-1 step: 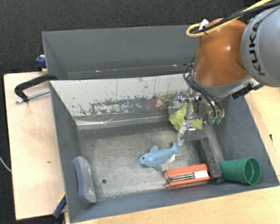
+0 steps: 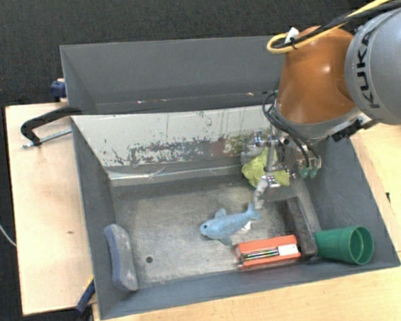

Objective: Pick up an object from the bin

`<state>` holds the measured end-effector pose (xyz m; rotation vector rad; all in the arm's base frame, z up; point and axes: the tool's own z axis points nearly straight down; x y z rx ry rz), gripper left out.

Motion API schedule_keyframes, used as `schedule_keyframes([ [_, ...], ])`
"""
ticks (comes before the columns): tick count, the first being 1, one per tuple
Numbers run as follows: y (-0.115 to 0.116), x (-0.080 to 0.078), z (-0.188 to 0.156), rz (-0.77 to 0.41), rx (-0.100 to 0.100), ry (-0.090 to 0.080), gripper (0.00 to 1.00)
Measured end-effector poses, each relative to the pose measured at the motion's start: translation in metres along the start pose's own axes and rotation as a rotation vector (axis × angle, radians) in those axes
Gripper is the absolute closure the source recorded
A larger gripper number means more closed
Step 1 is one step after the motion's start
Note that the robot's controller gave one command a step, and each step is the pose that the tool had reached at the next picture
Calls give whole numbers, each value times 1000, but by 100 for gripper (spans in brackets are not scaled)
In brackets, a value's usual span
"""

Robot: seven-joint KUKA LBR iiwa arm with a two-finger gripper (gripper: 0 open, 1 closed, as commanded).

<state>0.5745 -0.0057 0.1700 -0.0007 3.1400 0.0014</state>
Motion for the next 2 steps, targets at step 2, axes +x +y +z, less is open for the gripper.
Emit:
schedule_keyframes([
  [2, 22, 2, 94, 57, -1, -11, 100],
])
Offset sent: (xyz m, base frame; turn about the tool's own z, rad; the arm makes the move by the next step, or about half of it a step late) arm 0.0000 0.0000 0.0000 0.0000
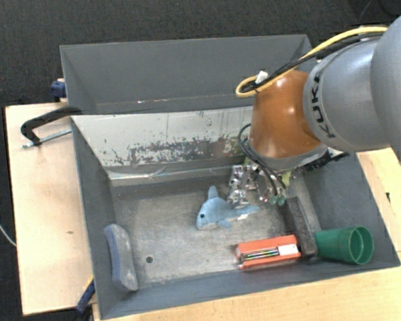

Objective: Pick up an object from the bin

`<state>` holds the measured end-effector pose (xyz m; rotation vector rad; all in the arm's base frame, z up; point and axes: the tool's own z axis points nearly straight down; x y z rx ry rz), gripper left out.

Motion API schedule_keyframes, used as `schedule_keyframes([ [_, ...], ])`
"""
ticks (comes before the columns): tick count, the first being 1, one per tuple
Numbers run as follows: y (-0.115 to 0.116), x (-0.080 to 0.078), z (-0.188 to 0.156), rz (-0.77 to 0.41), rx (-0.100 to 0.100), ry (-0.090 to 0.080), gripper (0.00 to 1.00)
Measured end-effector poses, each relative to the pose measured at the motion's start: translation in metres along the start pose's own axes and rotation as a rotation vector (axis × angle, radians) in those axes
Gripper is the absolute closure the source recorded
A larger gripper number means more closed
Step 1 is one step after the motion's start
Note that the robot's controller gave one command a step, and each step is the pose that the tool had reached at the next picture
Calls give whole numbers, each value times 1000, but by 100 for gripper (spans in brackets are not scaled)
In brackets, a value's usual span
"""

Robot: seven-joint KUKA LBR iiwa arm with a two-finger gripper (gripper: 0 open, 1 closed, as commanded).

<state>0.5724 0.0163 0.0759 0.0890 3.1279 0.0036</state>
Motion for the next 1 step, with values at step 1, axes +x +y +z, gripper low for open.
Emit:
schedule_keyframes([
  [1, -2, -10, -26, -68, 1, 11, 100],
])
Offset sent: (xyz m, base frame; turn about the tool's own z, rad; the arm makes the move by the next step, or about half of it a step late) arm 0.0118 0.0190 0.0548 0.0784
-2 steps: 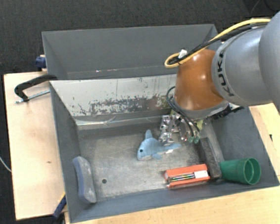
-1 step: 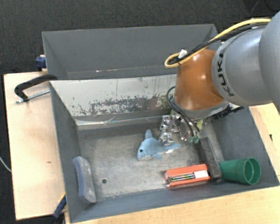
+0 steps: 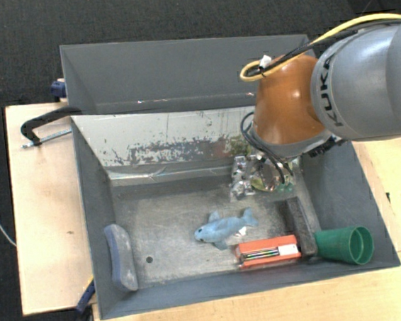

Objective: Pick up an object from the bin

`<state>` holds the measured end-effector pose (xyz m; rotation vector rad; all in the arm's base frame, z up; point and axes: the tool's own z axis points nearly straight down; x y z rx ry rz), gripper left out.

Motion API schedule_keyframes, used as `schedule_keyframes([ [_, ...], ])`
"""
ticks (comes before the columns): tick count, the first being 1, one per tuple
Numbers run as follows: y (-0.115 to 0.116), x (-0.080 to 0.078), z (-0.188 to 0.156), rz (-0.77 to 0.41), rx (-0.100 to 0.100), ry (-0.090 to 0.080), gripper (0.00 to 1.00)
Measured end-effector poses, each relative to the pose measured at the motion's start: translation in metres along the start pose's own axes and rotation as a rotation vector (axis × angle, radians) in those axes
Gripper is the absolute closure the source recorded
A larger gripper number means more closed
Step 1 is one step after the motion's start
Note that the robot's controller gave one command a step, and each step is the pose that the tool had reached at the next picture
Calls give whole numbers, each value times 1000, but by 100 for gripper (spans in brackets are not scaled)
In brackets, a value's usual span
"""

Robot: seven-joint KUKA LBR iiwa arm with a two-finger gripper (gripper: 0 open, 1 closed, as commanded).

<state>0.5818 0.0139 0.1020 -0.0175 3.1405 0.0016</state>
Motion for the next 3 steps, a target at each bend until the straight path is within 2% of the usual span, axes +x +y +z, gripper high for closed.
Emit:
schedule_keyframes([
  [1, 12, -4, -22, 77, 0, -7, 100],
  [2, 105, 2, -45, 55, -3, -6, 0],
  [3, 101, 2, -45, 61, -2, -5, 0],
])
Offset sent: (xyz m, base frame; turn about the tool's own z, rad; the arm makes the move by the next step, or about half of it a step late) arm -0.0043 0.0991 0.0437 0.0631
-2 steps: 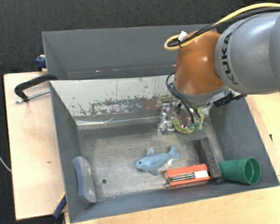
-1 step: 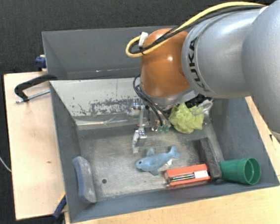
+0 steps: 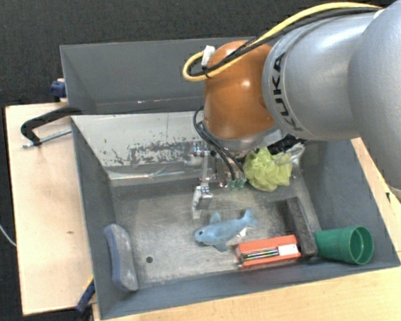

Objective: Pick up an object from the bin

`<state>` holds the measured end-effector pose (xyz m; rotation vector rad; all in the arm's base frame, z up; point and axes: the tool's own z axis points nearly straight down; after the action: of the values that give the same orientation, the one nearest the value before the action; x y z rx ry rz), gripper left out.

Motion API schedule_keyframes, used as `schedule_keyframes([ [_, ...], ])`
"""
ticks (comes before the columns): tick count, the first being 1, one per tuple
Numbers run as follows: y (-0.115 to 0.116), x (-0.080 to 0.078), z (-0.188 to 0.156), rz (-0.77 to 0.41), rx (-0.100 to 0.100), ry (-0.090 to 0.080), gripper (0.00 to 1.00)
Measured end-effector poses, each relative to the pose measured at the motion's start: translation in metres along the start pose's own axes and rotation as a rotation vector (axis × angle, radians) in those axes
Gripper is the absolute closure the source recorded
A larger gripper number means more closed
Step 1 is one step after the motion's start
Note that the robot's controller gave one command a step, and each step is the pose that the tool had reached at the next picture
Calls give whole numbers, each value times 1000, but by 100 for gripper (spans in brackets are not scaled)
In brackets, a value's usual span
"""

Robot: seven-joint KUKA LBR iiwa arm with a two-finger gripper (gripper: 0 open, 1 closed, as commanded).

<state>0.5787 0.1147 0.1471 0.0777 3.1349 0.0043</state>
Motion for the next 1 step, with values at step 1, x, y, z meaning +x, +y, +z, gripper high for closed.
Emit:
schedule_keyframes([
  [1, -28, 20, 18, -192, -2, -3, 0],
])
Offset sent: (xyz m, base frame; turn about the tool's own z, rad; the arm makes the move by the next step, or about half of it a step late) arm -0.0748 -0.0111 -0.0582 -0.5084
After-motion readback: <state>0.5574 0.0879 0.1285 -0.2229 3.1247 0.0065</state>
